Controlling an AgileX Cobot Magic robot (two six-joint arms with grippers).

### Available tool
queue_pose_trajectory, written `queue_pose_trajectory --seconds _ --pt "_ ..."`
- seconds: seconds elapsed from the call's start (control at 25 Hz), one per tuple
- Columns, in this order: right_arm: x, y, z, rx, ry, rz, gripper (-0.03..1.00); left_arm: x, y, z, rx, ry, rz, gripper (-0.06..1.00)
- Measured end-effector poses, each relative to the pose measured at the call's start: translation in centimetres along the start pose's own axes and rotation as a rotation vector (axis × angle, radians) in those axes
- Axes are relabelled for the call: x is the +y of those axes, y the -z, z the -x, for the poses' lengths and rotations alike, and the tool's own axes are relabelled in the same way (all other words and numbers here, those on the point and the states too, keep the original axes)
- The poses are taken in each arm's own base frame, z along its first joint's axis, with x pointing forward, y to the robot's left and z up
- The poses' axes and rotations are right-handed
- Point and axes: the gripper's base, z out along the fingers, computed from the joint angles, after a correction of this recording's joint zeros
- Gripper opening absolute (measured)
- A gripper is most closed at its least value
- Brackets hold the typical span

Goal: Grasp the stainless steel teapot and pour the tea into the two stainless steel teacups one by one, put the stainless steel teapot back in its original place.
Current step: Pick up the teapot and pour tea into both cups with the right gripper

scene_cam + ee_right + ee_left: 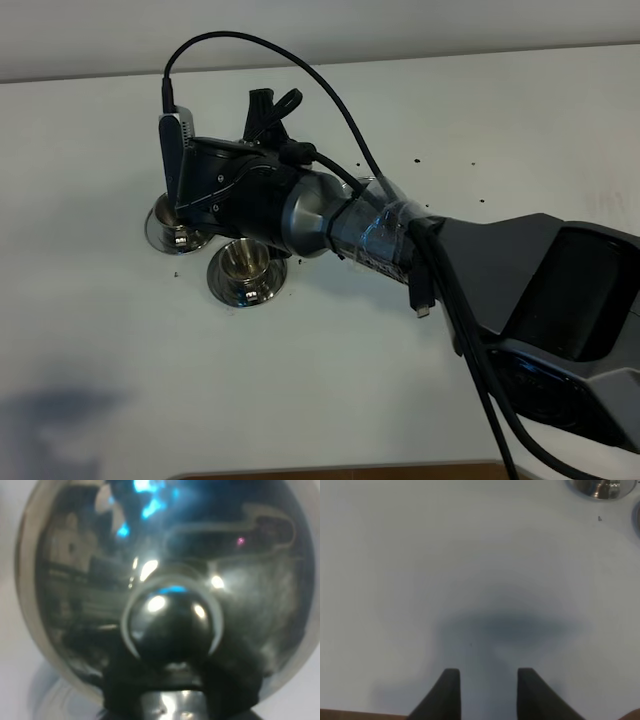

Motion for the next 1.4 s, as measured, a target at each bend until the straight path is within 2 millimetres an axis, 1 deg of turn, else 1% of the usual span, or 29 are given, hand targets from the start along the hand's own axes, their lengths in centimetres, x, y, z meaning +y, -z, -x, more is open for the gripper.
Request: queue_pose_trajectory --seconds 0.32,0.56,0.88,1.2,1.4 --pt "1.1 -0.5 1.0 0.027 0.1 -0.048 0.19 0.0 0.0 0.0 0.0 -0.002 0.0 0.32" --pt "0.8 -0.2 1.2 0.045 0.156 -0.112 0.19 0.0 0.0 0.0 0.0 -0.002 0.0 0.32" --pt "1.7 -1.5 1.3 0.094 0.217 -0.135 0.19 0.0 0.0 0.0 0.0 -0.002 0.0 0.32" --pt "1.1 -1.4 1.3 0.116 0.256 -0.192 0.19 0.0 0.0 0.0 0.0 -0.001 0.0 0.32" --pt "0.8 -1.3 1.2 0.132 0.315 -0.222 0.19 0.0 0.0 0.0 0.0 -0.001 0.0 0.32"
